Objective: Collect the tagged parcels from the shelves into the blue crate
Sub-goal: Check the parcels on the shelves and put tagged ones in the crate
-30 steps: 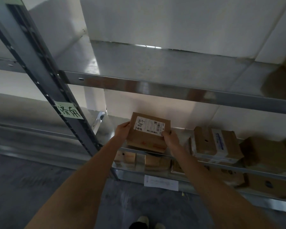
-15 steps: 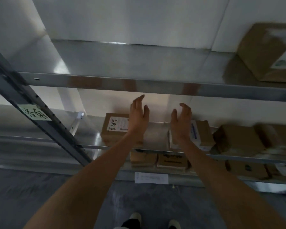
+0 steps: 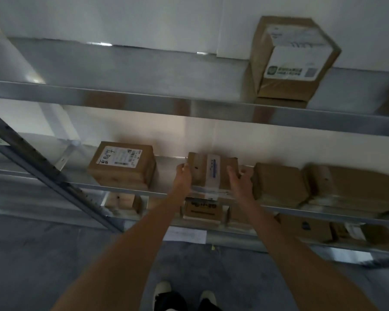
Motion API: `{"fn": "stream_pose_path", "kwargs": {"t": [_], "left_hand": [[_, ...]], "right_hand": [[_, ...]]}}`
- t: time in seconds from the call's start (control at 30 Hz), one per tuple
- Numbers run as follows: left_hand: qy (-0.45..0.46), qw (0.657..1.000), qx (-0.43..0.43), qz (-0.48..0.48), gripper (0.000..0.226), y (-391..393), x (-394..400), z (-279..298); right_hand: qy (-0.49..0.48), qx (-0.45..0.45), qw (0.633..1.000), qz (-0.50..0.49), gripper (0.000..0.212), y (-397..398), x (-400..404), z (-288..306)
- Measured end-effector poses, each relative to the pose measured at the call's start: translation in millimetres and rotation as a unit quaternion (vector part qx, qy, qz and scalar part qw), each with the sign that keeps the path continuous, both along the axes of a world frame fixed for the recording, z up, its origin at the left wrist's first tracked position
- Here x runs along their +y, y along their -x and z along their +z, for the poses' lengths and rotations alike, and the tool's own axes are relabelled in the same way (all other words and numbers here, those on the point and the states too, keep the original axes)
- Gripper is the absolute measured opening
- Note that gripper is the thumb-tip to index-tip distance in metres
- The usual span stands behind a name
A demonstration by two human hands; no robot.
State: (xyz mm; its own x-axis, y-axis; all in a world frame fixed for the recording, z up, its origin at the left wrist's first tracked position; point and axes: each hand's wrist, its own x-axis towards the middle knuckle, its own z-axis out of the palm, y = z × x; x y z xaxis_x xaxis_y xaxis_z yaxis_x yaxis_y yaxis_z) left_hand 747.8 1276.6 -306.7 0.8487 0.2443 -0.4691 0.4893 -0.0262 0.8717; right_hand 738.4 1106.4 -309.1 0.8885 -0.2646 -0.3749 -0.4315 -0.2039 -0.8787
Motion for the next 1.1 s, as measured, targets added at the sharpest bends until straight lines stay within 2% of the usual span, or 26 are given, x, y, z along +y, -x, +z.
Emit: {"fn": "stream_pose_path", "kwargs": {"t": [0.07,0.13,0.23,0.37,0.57,0.73,0.93,1.1], "left_hand": [[0.005,0.999,-0.018,0.03,0.032,3.9,3.9,9.2],[0.053,0.997,-0.002,0.061,0.036,5.8,8.2,21.9],[0.111,0.989,-0.009,0.093,0.041,6.8,12.5,37.8],[0.168,0.981,-0.013,0.093,0.031,10.1,16.7,51.3],[0.123,0.991,-0.041,0.041,0.041,10.8,22.0,54.9],[0.092,0.994,-0.059,0.015,0.029,6.3,15.5,63.8],[0.055,0.998,-0.034,0.006,0.03,4.8,22.2,63.5],[0.042,0.998,-0.033,0.011,0.04,6.2,28.7,62.2]], "right_hand": [[-0.006,-0.007,1.0,-0.009,0.059,-3.0,-7.5,6.0],[-0.044,-0.013,0.999,-0.008,0.051,-8.6,-16.6,15.3],[-0.124,-0.022,0.992,-0.018,0.049,-11.5,-28.9,28.4],[-0.172,0.001,0.985,0.0,0.042,-10.4,-35.3,38.1],[-0.176,0.007,0.984,0.021,0.046,-5.3,-40.9,53.4],[-0.15,-0.003,0.988,0.047,0.052,-3.4,-34.2,59.3],[-0.096,-0.025,0.994,0.049,0.041,-7.8,-22.1,65.1],[-0.099,-0.029,0.993,0.05,0.026,-4.3,-12.9,66.4]]}}
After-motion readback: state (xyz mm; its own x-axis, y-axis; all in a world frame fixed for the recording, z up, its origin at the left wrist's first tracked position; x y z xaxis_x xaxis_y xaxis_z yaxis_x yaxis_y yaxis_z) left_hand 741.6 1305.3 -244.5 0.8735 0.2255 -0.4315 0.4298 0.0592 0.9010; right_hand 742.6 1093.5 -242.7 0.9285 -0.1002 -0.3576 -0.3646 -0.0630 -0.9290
